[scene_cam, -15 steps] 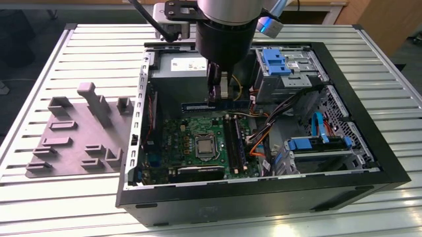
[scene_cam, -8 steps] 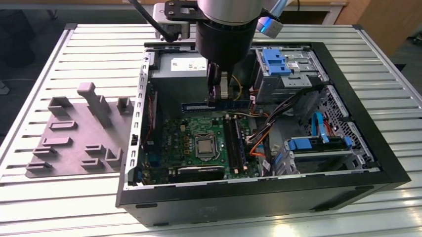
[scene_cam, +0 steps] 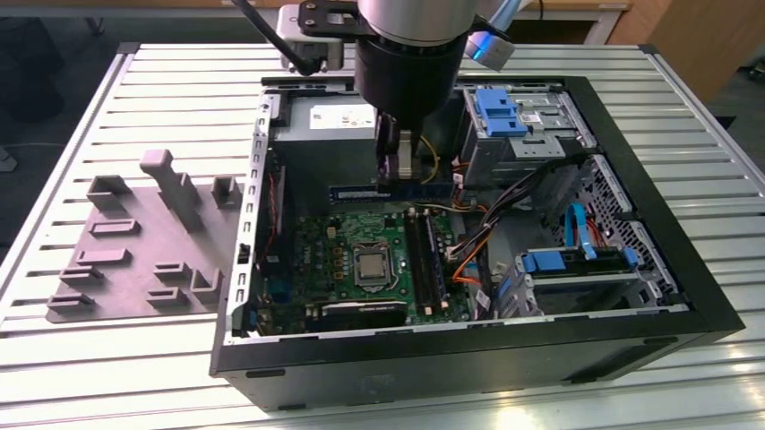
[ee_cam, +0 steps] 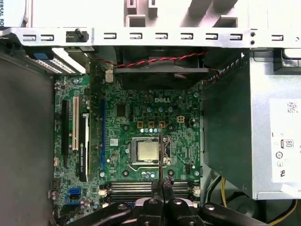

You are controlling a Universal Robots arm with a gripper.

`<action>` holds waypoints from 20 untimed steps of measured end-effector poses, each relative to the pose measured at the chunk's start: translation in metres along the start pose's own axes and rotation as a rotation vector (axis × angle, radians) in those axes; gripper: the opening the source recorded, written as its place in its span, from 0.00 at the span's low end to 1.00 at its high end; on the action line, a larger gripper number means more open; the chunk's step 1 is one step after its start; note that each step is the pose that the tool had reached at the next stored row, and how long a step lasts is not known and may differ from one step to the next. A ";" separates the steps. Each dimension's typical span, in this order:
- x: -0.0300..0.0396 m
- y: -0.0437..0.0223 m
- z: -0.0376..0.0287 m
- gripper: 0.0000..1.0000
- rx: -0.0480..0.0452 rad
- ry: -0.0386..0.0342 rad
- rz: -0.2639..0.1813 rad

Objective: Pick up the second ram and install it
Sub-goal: 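Insert the second ram into the second slot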

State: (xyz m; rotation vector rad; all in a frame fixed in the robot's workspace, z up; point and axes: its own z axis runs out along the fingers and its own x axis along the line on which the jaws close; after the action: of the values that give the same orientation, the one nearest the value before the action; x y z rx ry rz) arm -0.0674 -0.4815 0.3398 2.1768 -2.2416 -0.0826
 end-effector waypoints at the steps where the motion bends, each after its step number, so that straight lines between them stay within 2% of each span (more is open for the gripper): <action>1: 0.0000 0.0000 0.0000 0.11 0.0002 -0.0003 0.008; 20: 0.0000 0.0000 0.0001 0.11 0.0058 -0.0111 0.227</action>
State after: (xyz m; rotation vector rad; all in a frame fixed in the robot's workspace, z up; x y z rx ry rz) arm -0.0674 -0.4816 0.3397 1.9125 -2.4785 -0.0850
